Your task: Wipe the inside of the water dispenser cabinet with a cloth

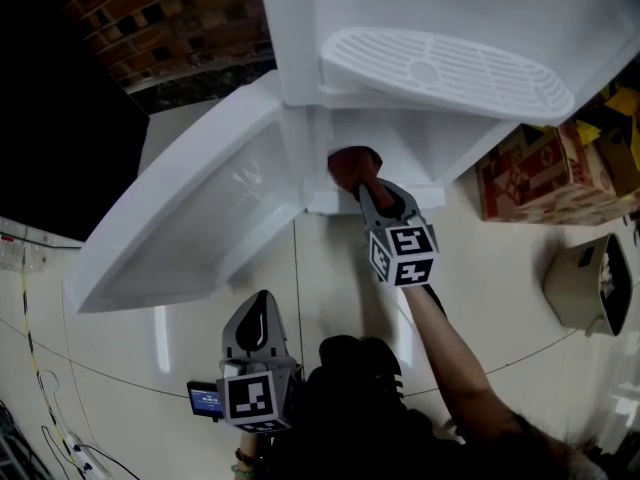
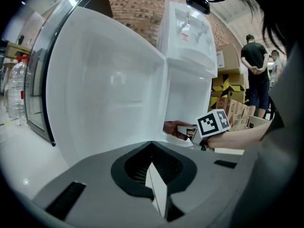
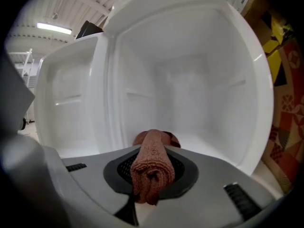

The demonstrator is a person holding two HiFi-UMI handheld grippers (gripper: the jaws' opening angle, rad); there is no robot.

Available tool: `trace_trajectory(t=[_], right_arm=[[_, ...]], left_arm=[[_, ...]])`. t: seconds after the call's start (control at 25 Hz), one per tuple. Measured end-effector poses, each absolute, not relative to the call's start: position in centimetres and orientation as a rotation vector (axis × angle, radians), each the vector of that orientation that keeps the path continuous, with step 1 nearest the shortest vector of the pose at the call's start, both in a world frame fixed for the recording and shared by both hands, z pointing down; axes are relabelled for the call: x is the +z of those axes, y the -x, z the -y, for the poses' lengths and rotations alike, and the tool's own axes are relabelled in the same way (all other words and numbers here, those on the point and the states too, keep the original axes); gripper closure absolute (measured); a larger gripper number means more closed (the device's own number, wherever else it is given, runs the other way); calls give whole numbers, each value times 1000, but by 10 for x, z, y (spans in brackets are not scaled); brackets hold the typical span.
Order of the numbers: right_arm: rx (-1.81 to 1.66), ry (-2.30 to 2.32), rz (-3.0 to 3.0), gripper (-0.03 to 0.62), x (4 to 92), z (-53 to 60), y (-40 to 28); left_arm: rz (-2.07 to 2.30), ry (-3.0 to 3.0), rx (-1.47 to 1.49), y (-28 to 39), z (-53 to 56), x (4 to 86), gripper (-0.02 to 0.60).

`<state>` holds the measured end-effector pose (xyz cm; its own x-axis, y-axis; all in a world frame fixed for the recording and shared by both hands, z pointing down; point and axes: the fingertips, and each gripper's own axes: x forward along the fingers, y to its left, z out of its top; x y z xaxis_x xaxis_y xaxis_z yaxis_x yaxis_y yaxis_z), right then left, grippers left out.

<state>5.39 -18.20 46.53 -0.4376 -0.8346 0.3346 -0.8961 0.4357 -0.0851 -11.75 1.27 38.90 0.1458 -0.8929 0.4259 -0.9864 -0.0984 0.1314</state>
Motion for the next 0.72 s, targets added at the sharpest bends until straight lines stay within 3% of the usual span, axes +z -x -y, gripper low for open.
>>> trace_trajectory(t=[0.36,0.72], right_arm=[[444,-1849,2229,520,461,173,-182],[370,-1789,2404,520,418,152,-143]], left_arm=[[1798,-2056,335,117,-13,389,577],[1808,-2062,331,111,-11,384,577]])
